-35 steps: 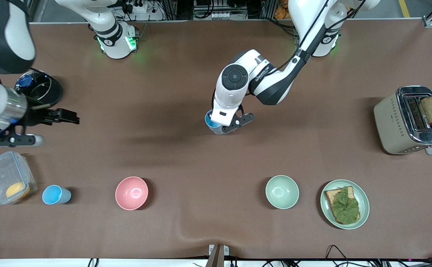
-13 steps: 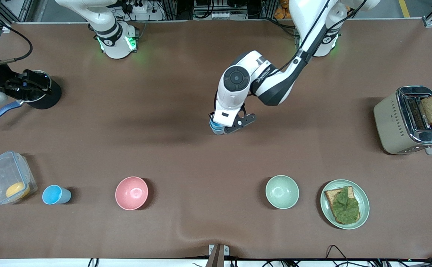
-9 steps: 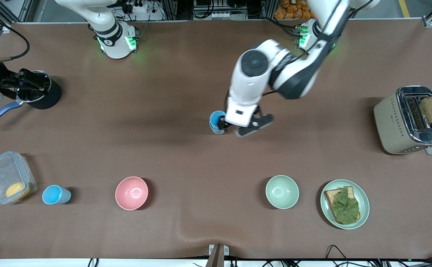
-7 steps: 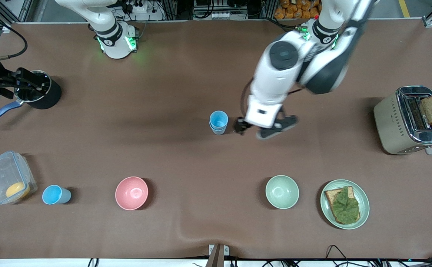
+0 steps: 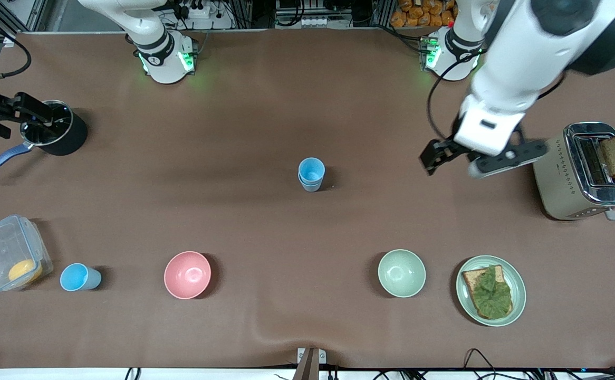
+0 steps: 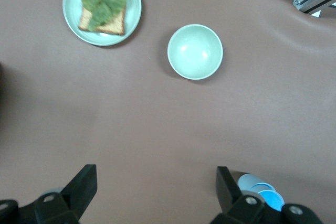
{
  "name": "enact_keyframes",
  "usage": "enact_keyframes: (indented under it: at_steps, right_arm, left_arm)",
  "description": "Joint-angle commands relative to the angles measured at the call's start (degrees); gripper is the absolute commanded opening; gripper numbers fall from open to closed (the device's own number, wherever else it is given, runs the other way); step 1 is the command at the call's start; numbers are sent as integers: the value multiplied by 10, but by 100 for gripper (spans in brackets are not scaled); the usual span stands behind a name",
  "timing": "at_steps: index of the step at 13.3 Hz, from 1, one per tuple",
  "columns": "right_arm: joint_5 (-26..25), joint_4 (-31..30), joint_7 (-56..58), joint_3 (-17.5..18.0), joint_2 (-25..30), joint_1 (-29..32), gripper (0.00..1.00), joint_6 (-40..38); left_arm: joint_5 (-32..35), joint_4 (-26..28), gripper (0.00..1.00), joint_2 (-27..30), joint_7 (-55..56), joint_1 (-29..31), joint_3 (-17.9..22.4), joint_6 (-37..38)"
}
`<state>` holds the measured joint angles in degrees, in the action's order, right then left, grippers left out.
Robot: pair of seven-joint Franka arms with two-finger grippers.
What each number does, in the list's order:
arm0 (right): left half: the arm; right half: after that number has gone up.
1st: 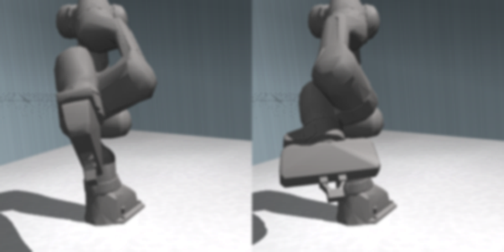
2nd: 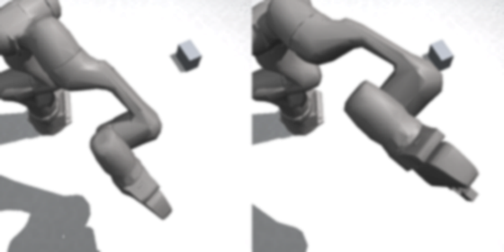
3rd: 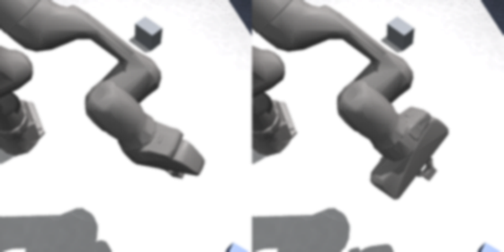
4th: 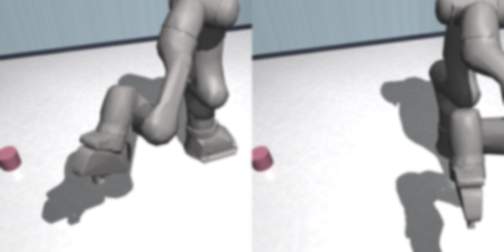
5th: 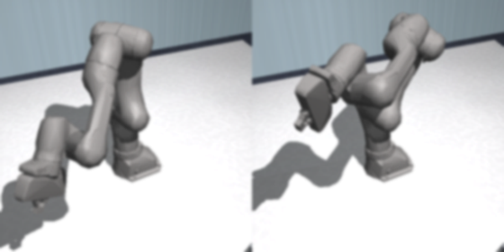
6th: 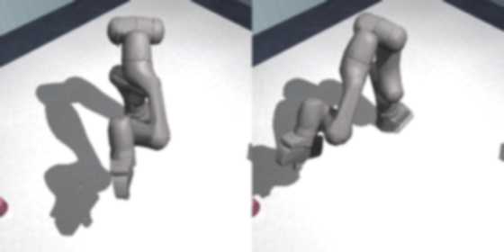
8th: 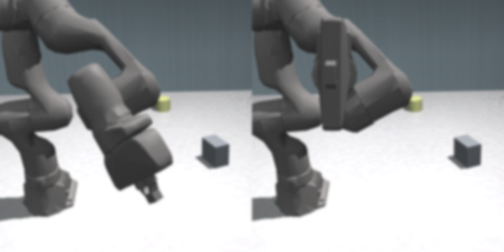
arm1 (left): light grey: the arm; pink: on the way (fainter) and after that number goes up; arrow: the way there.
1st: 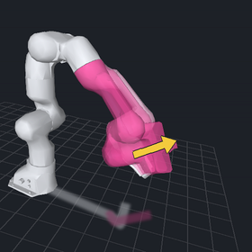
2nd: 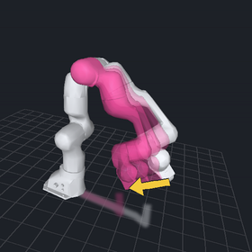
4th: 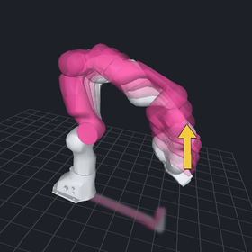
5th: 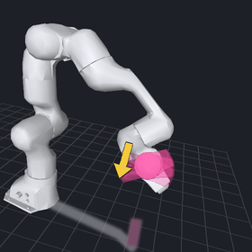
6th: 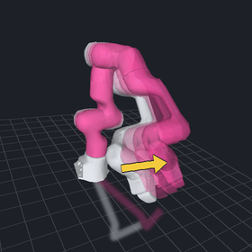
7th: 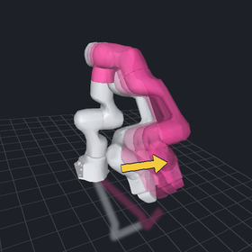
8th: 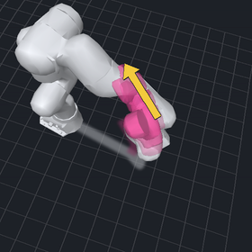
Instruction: Stack blue cups with both arms
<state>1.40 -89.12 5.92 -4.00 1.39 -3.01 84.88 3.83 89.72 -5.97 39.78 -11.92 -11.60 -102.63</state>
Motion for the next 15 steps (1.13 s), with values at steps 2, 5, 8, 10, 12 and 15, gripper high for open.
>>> enact_keyframes:
  at_steps: [2, 5, 8, 10, 12, 15]
  right_arm:
    - [-6, 9, 4, -1, 0, -6, 100, -13]
    - [-6, 9, 4, -2, 0, -5, 100, -14]
    - [-6, 9, 5, -2, 0, -6, 100, -13]
    - [-6, 10, 5, -2, 0, -6, 100, -13]
    - [-4, 11, 5, -2, 0, -6, 100, -13]
    - [-1, 11, 3, -1, 0, -8, 100, -13]
  left_arm:
    - [1, -5, 100, 30, -100, 31, 9, 36]
    - [-1, -7, 100, 53, -155, 63, 10, 94]
    - [5, -26, 100, 58, -192, 85, 13, 157]
    - [-1, -20, 100, 77, -196, 93, 20, 169]
    - [0, -21, 100, 80, -193, 86, 21, 169]
    - [-11, -7, 100, 83, -200, 84, 17, 167]
